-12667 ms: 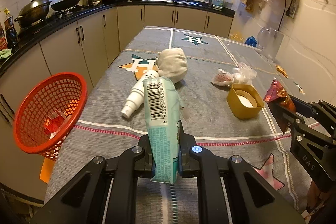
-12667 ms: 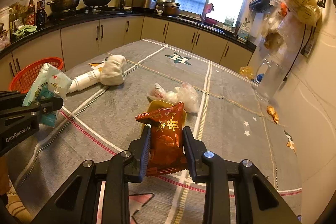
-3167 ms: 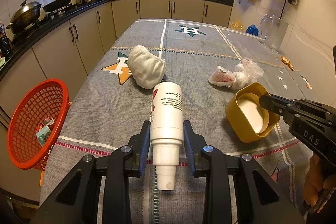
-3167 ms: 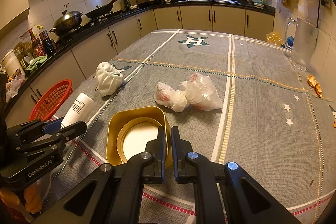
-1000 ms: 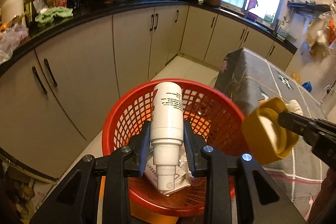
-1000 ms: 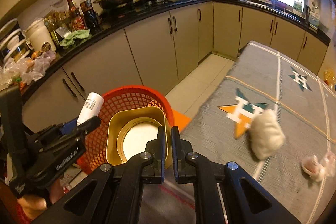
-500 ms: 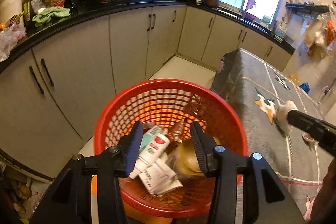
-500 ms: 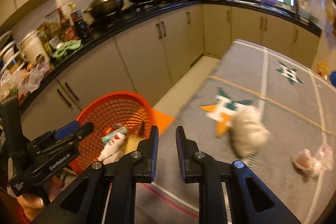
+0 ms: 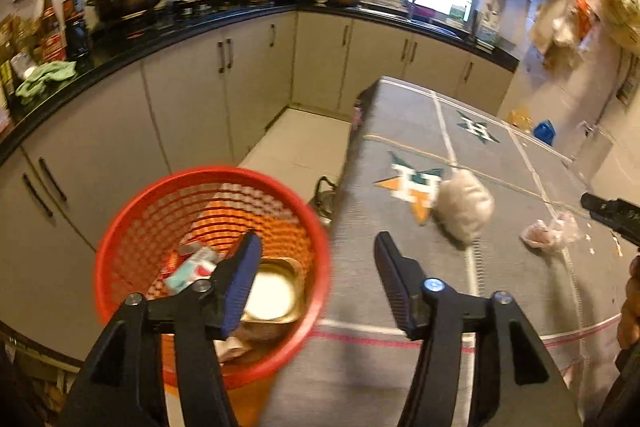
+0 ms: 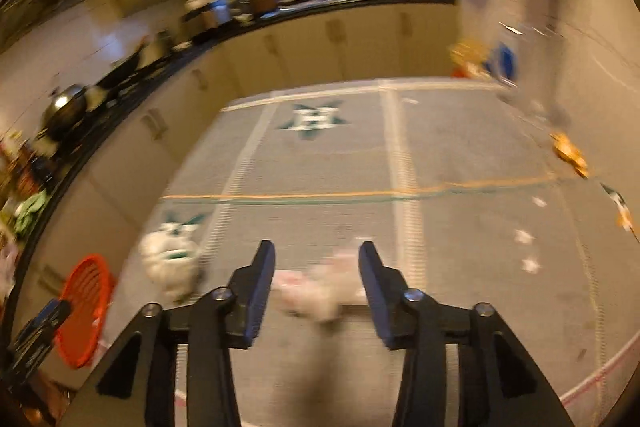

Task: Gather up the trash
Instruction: 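Grasp the white cloth bundle with the left tool while the right tool grasps the clear plastic bag, then lift and carry the cloth bundle and plastic bag toward the red basket with both tools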

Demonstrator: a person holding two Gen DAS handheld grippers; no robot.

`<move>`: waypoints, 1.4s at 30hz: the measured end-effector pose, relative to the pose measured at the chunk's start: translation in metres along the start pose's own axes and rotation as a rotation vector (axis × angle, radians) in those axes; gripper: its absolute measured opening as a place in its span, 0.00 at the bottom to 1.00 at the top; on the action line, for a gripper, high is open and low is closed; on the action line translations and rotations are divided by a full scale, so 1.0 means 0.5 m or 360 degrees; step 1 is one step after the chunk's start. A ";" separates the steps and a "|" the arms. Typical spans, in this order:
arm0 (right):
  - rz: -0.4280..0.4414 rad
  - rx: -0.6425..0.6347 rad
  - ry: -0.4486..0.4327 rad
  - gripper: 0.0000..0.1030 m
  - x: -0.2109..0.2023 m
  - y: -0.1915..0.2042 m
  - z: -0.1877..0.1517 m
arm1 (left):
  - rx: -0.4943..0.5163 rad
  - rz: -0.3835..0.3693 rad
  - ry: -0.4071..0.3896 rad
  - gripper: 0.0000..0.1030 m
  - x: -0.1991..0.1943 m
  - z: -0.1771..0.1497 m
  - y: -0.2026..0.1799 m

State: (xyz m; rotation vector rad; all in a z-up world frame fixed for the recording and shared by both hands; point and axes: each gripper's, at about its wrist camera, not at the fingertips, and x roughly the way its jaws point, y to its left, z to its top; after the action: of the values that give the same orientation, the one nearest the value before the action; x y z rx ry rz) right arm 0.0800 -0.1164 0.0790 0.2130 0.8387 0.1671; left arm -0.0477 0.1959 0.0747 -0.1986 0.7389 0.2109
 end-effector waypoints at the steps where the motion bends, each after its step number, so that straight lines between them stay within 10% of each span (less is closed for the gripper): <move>1: -0.0009 0.0023 0.0019 0.52 0.007 -0.017 0.001 | 0.0008 -0.0022 0.0009 0.64 0.003 0.006 -0.017; 10: 0.0104 0.0140 0.0135 0.55 0.084 -0.072 -0.017 | 0.0000 -0.0144 0.0144 0.67 0.055 0.048 -0.143; 15: 0.0191 0.0081 0.0138 0.21 0.090 -0.064 -0.029 | -0.0047 -0.0133 0.0191 0.68 0.100 0.057 -0.186; 28: 0.0207 0.0094 0.0104 0.18 0.065 -0.062 -0.033 | -0.0078 -0.0078 0.0244 0.68 0.203 0.073 -0.238; 32: 0.0210 0.0092 0.0100 0.18 0.065 -0.061 -0.033 | -0.0068 -0.0169 0.0290 0.30 0.220 0.071 -0.242; 42: 0.0214 0.0065 0.0029 0.18 0.044 -0.060 -0.030 | 0.0009 -0.0148 0.0168 0.20 0.135 0.050 -0.250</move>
State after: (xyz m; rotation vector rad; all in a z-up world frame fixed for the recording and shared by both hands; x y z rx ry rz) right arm 0.0852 -0.1384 0.0458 0.3070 0.8469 0.2780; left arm 0.0492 0.0904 0.0596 -0.2396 0.8333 0.1107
